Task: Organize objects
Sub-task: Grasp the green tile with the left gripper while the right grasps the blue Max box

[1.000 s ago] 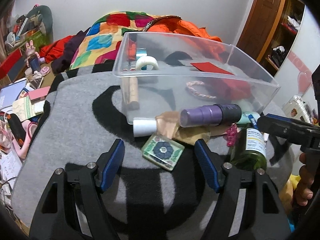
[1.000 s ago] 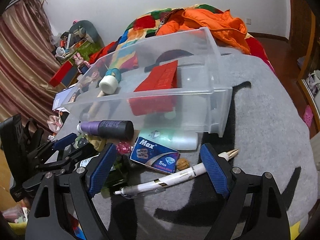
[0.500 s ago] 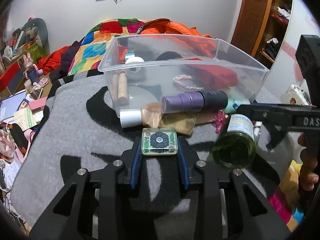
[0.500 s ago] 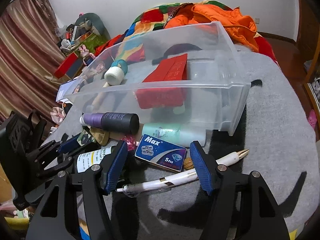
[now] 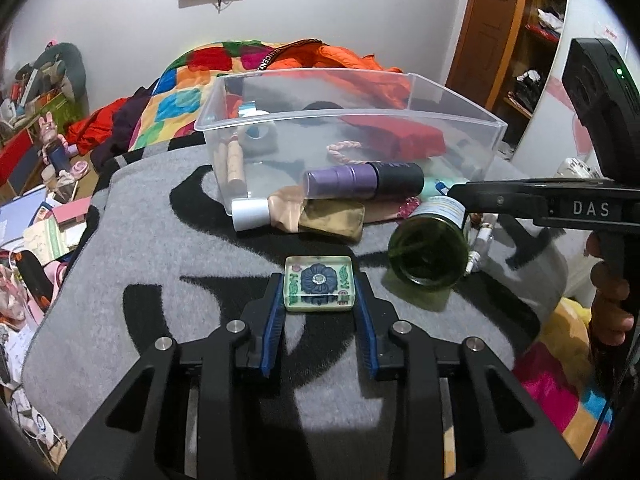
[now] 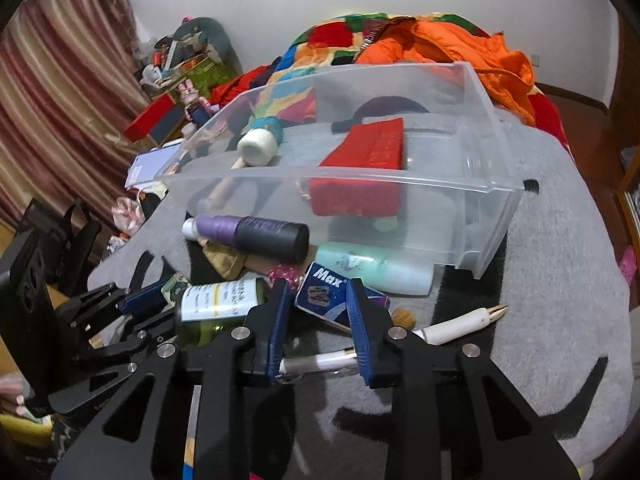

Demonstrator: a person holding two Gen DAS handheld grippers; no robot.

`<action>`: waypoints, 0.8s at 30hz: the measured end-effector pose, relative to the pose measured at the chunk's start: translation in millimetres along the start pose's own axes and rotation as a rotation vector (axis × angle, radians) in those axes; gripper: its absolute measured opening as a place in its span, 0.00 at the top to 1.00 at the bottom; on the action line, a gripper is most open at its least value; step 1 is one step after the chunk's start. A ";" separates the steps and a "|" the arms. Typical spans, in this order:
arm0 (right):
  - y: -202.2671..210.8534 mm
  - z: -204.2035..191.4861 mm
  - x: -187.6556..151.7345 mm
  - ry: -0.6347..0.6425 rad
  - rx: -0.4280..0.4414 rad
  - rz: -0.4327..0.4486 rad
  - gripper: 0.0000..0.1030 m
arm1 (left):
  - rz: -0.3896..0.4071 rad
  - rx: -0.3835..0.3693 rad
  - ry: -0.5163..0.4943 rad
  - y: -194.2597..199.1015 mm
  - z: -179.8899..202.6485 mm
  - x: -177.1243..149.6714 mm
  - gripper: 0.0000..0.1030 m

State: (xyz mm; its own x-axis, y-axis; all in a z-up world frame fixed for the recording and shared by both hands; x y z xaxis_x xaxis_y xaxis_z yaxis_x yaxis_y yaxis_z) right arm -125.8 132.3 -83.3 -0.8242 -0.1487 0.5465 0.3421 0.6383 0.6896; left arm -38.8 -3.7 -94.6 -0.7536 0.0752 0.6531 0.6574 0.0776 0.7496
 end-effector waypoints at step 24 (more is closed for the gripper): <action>-0.1 26.5 -2.3 -0.160 -0.037 0.025 0.47 | 0.015 0.079 0.019 -14.3 -3.2 4.6 0.49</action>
State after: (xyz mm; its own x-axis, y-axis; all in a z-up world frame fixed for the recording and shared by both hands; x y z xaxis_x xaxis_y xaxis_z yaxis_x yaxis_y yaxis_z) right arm -135.9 152.6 -97.2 -0.8755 -0.0093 0.4831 0.3771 0.6119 0.6952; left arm -51.6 -7.7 -102.0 -0.7434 0.0584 0.6663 0.6661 0.1549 0.7296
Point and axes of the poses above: each gripper's, at about its wrist camera, not at the fingertips, and y roughly against the way its jaws point, z to its right, x to its top, the point moved 5 cm from there along -y, roughly the way its jaws point, and after that the axes turned 15 degrees about x, right-handed, at the moved point
